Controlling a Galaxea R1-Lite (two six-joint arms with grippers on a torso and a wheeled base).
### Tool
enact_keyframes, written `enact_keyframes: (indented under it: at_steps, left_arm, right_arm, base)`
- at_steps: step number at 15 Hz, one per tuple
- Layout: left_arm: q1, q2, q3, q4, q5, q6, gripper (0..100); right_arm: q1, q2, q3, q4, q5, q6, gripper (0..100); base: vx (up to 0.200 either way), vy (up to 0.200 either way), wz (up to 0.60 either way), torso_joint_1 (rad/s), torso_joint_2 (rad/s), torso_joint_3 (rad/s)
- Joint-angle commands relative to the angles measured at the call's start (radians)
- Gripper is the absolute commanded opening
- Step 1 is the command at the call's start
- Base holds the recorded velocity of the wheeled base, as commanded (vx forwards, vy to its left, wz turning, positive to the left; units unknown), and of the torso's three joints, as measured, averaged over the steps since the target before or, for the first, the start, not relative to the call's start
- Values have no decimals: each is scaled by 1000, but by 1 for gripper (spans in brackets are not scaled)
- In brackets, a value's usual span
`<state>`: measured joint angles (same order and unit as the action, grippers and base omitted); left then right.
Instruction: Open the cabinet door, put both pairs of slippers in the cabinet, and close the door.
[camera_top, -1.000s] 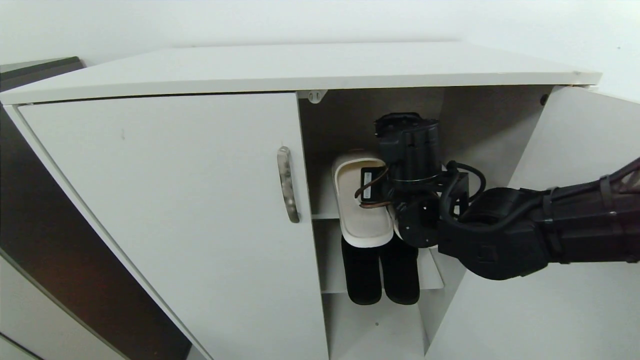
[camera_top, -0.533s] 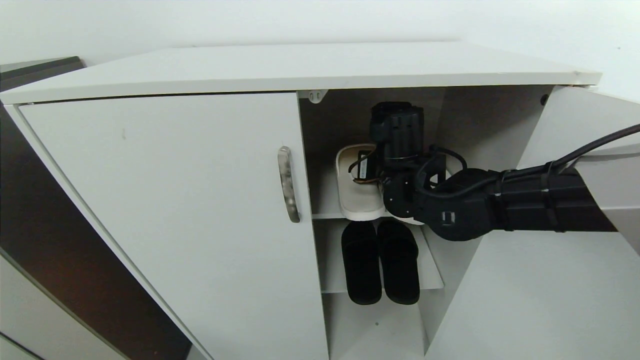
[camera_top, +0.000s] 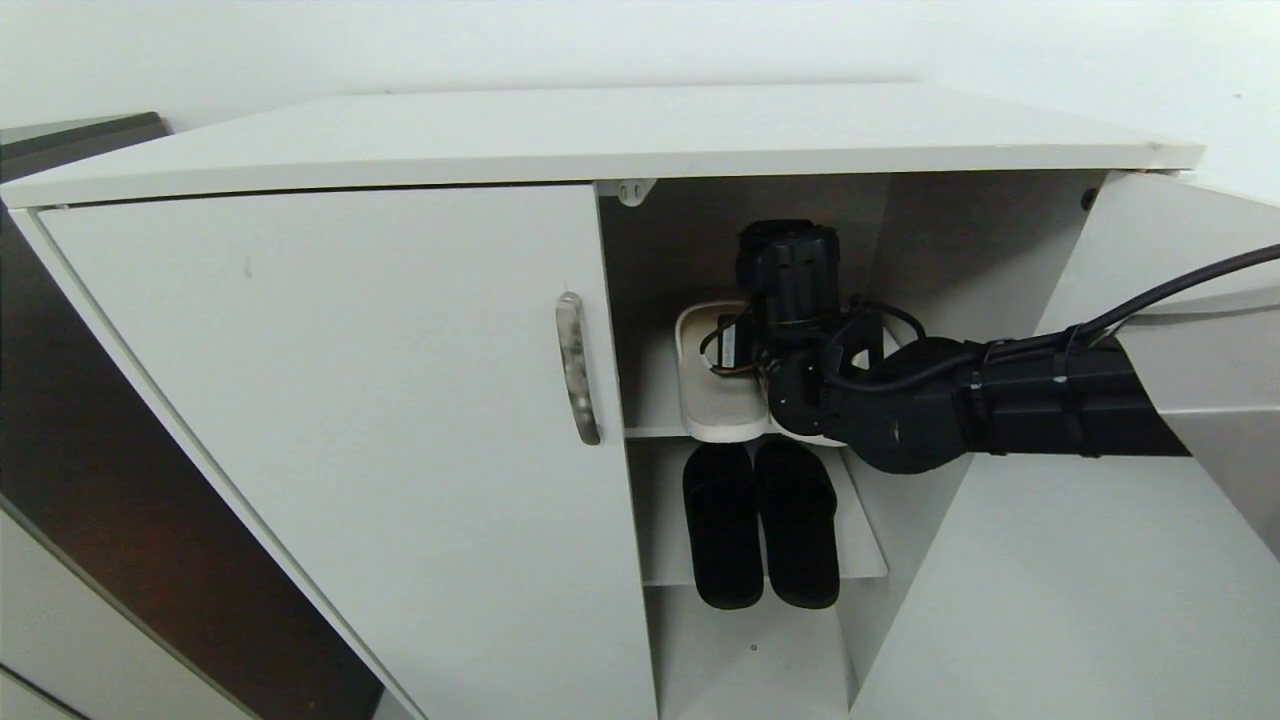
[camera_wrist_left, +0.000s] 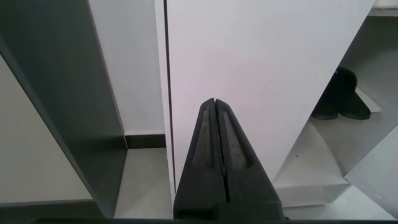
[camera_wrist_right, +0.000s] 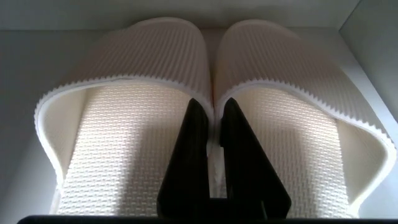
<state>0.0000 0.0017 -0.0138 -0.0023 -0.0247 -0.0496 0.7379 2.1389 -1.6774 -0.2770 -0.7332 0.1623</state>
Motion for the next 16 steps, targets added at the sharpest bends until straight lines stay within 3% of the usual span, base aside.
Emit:
enact_keyframes:
  at_steps: [1, 9, 16]
  left_arm:
    - [0, 0, 0, 1, 0, -1, 0]
    - [0, 0, 0, 1, 0, 2, 0]
    - [0, 0, 0, 1, -1, 4, 0]
  right_arm:
    - [0, -2, 1, -1, 0, 0, 100]
    - [58, -126, 157, -18, -8, 11, 100]
    - [164, -340, 527, -243, -8, 9, 100]
  base:
    - [0, 0, 0, 0, 0, 0]
    - [0, 0, 0, 0, 0, 0]
    - [0, 0, 0, 0, 0, 0]
